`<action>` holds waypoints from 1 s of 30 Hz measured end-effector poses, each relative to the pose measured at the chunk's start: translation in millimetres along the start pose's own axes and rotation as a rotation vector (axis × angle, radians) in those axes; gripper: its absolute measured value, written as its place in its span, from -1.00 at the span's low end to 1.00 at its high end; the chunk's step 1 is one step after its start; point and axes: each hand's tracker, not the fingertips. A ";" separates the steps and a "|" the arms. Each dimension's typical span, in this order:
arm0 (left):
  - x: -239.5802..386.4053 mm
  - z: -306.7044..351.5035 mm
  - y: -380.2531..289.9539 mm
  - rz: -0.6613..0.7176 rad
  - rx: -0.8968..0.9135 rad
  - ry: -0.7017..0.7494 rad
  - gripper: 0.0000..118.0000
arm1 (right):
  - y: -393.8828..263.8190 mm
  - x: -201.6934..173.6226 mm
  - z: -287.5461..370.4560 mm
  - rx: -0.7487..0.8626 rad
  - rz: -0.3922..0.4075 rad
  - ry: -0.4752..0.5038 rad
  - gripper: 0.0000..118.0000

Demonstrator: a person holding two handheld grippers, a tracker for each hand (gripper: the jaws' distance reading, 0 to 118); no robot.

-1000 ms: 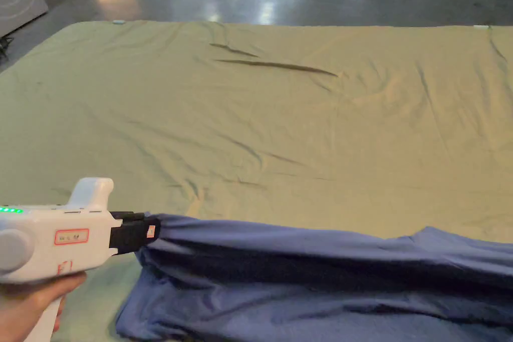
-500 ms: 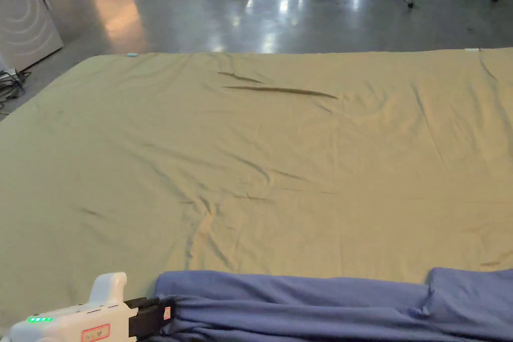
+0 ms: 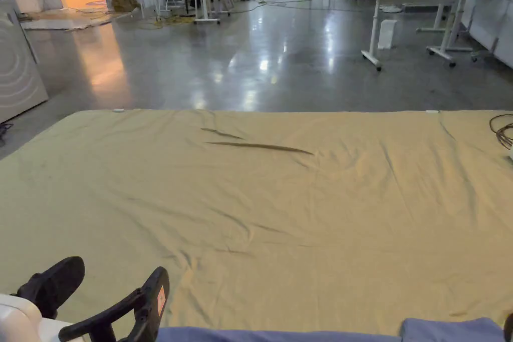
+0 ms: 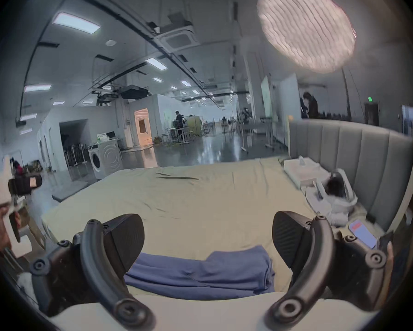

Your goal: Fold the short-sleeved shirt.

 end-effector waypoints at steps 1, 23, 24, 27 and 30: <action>4.5 1.5 2.5 -0.007 0.001 -0.004 0.60 | 3.1 -9.7 2.1 0.012 0.027 0.001 0.86; -133.3 -61.8 -88.3 0.401 -0.504 -0.169 -0.93 | -27.6 -14.9 -2.6 -0.108 -0.064 0.029 -1.00; -152.3 -76.2 -108.8 0.512 -0.548 -0.245 -0.65 | -29.1 -13.1 -2.4 -0.117 -0.071 0.025 -1.00; -183.6 -110.9 -160.0 0.725 -0.647 -0.262 0.74 | -33.9 -8.9 -2.6 -0.149 -0.092 0.013 -1.00; -206.9 -135.5 -195.6 0.831 -0.689 -0.239 0.73 | -38.2 -7.0 -0.6 -0.177 -0.099 -0.004 -1.00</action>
